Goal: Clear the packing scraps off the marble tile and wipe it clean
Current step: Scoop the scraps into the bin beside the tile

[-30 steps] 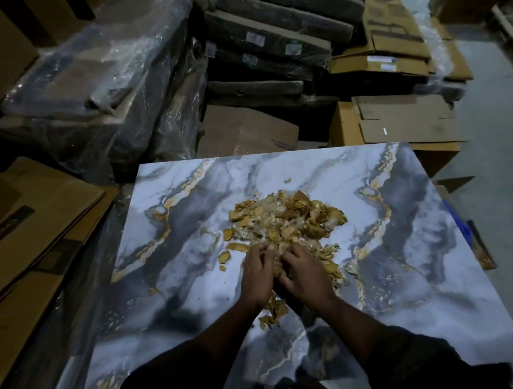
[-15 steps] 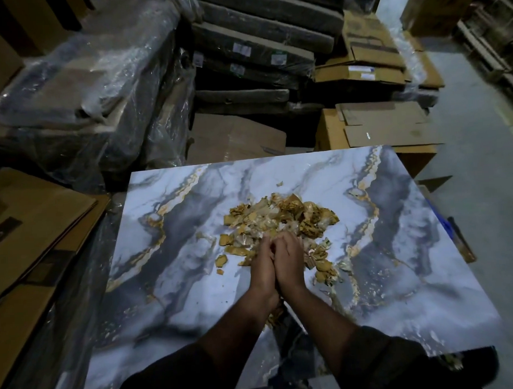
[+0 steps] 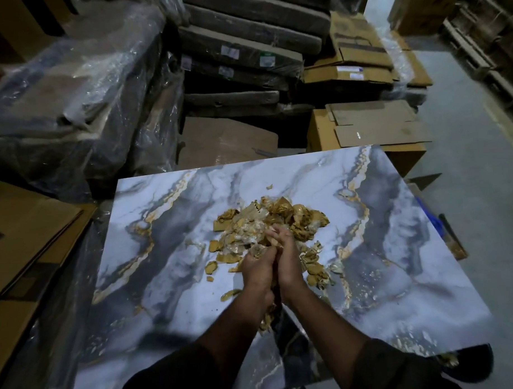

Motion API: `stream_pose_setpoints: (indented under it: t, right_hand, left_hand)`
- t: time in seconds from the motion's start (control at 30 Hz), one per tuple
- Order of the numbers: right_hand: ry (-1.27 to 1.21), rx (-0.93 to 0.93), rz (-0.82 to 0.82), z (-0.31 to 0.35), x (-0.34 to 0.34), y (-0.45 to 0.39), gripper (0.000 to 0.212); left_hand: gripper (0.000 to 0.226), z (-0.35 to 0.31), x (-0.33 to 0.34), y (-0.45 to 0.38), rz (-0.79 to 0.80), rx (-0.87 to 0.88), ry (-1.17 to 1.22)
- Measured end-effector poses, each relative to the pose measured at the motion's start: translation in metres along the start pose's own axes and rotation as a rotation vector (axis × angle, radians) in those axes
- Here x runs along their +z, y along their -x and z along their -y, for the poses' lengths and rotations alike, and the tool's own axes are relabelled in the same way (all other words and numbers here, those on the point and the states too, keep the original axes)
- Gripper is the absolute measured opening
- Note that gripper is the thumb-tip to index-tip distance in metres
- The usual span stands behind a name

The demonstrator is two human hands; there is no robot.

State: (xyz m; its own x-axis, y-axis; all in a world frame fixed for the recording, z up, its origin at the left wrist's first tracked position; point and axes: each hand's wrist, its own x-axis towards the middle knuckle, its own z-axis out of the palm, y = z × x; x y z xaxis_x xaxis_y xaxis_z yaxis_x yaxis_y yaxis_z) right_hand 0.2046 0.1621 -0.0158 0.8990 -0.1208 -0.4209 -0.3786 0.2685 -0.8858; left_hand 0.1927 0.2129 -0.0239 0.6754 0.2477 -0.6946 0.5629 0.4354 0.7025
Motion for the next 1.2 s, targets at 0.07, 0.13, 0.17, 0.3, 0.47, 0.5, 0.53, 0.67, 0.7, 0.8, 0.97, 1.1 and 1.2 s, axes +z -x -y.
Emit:
stream_pose_setpoints:
  t: [0.07, 0.13, 0.17, 0.3, 0.47, 0.5, 0.53, 0.67, 0.7, 0.8, 0.97, 1.1, 1.2]
  right_hand:
    - [0.249, -0.175, -0.104, 0.006, -0.017, -0.018, 0.016]
    - [0.611, -0.349, -0.195, 0.014, -0.037, -0.041, 0.014]
    - [0.756, -0.405, -0.225, 0.016, -0.046, -0.054, 0.02]
    - [1.188, -0.383, -0.073, 0.021, -0.074, -0.103, 0.07]
    - [1.444, -0.315, 0.168, 0.006, -0.091, -0.134, 0.092]
    - [1.439, -0.338, 0.156, 0.003, -0.093, -0.134, 0.088]
    - [1.432, -0.379, 0.137, 0.001, -0.095, -0.133, 0.081]
    - [1.354, -0.569, 0.103, -0.009, -0.107, -0.119, 0.059]
    - [1.325, -0.581, 0.115, -0.01, -0.109, -0.117, 0.057]
    - [1.213, -0.544, 0.144, -0.006, -0.11, -0.112, 0.053]
    - [0.902, -0.474, 0.062, 0.014, -0.111, -0.093, 0.051]
    - [0.61, -0.437, 0.081, 0.034, -0.101, -0.071, 0.044]
    - [0.423, -0.354, 0.083, 0.041, -0.087, -0.057, 0.042]
  left_hand:
    - [0.067, -0.003, 0.004, -0.001, -0.029, -0.038, 0.069]
    - [0.067, -0.007, 0.008, -0.004, -0.036, -0.047, 0.081]
    - [0.066, -0.008, 0.009, -0.005, -0.033, -0.042, 0.085]
    - [0.073, -0.007, 0.015, -0.017, -0.037, -0.021, 0.037]
    - [0.075, -0.011, 0.021, -0.027, -0.045, 0.04, -0.009]
    - [0.078, -0.012, 0.022, -0.029, -0.054, 0.037, -0.008]
    - [0.079, -0.012, 0.023, -0.03, -0.063, 0.033, -0.006]
    - [0.082, -0.01, 0.027, -0.033, -0.075, 0.039, -0.003]
    - [0.084, -0.01, 0.029, -0.033, -0.08, 0.047, 0.004]
    - [0.089, -0.012, 0.034, -0.029, -0.087, 0.057, 0.011]
    - [0.074, -0.015, 0.037, -0.03, -0.131, 0.137, -0.065]
    - [0.055, -0.022, 0.048, -0.024, -0.181, 0.168, -0.076]
    - [0.07, -0.027, 0.061, -0.016, -0.188, 0.144, -0.053]
